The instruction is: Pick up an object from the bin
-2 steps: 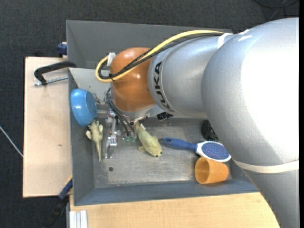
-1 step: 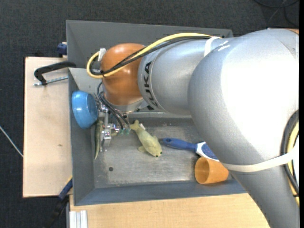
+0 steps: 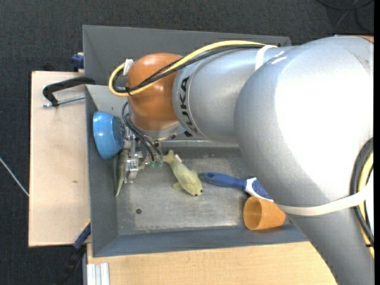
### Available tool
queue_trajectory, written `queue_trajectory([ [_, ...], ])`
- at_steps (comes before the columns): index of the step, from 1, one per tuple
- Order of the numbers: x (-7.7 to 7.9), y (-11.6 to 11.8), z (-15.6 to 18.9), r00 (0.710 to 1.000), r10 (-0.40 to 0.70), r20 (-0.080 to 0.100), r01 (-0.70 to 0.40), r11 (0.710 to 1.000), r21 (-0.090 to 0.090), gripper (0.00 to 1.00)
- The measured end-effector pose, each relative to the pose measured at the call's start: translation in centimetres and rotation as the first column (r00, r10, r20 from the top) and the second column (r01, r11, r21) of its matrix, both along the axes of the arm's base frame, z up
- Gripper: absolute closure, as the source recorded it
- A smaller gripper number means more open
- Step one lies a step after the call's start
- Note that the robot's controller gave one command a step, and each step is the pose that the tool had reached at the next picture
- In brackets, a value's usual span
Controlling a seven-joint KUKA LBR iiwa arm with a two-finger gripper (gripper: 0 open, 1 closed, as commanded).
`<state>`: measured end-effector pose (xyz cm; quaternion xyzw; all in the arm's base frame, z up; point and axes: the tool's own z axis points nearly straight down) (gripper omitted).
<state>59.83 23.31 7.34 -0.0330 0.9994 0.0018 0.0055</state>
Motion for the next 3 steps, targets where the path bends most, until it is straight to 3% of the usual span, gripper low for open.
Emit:
queue_trajectory([
  [1, -0.2, -1.5, 18.3, 0.998, 0.07, 0.005, -0.07, 0.998, 0.001, 1.0],
  [2, -3.7, -0.2, 8.0, 0.998, -0.068, -0.019, 0.068, 0.998, -0.006, 1.0],
  [3, -2.1, -0.4, 8.3, 0.889, 0.459, -0.004, -0.459, 0.889, -0.004, 1.0],
])
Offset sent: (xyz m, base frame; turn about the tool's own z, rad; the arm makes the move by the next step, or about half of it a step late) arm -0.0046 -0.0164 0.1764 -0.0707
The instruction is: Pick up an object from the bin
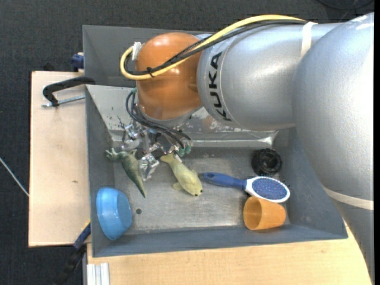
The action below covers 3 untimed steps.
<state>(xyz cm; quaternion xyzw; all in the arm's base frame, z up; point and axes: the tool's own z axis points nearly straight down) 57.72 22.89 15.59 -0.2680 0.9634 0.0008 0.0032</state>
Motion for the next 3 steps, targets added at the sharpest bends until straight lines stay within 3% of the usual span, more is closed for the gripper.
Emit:
queue_trajectory([
  [1, 1.8, 0.5, 2.1, 0.971, 0.241, 0.003, -0.241, 0.971, 0.0, 1.0],
  [3, 2.4, 0.3, 3.9, 0.967, 0.255, 0.001, -0.255, 0.967, 0.0, 1.0],
])
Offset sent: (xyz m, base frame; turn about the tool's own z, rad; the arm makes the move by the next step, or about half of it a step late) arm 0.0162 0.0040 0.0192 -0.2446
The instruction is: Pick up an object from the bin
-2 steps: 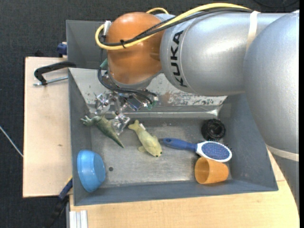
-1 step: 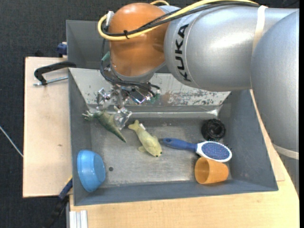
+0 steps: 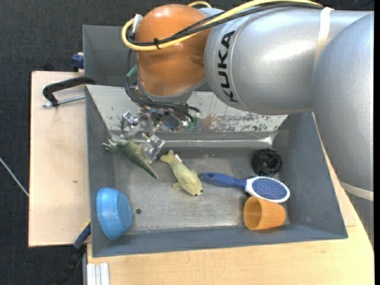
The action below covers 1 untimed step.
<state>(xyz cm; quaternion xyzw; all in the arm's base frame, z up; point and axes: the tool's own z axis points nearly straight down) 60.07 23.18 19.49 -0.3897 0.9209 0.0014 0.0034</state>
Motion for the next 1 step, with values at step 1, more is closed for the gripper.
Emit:
queue_trajectory([
  [1, -1.97, -1.98, -7.19, 0.994, -0.107, -0.012, 0.107, 0.994, -0.007, 1.0],
])
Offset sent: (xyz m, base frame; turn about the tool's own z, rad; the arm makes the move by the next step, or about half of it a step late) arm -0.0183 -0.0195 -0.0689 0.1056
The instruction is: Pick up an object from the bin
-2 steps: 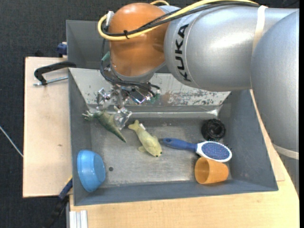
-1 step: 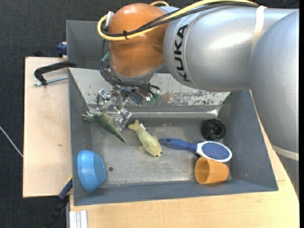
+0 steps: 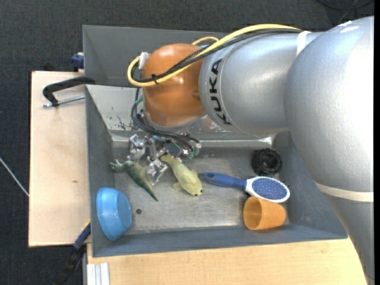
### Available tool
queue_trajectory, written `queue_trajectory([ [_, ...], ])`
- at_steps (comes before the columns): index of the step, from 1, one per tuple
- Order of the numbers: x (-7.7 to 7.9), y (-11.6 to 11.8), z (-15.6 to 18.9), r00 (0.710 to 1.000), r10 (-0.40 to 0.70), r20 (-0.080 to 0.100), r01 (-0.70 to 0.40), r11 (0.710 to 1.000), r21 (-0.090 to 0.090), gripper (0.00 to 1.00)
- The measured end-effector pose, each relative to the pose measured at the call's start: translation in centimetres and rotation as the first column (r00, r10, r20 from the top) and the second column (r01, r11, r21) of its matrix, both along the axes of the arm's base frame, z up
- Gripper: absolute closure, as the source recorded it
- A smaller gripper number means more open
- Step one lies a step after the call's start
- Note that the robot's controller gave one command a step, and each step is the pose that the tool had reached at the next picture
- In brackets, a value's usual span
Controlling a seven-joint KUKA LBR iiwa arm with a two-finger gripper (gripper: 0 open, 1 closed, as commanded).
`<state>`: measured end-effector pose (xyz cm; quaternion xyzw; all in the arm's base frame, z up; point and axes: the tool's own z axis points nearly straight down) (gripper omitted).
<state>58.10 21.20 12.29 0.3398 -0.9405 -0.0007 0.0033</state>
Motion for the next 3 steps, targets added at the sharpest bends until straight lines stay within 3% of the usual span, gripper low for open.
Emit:
queue_trajectory([
  [1, 0.1, 1.3, 13.1, 0.968, 0.25, 0.022, -0.25, 0.968, 0.005, 1.0],
  [2, -6.0, 1.2, 7.2, 0.977, 0.215, 0.0, -0.215, 0.977, 0.002, 1.0],
  [3, -6.5, -0.5, 9.9, 0.914, 0.405, 0.014, -0.405, 0.914, 0.002, 1.0],
])
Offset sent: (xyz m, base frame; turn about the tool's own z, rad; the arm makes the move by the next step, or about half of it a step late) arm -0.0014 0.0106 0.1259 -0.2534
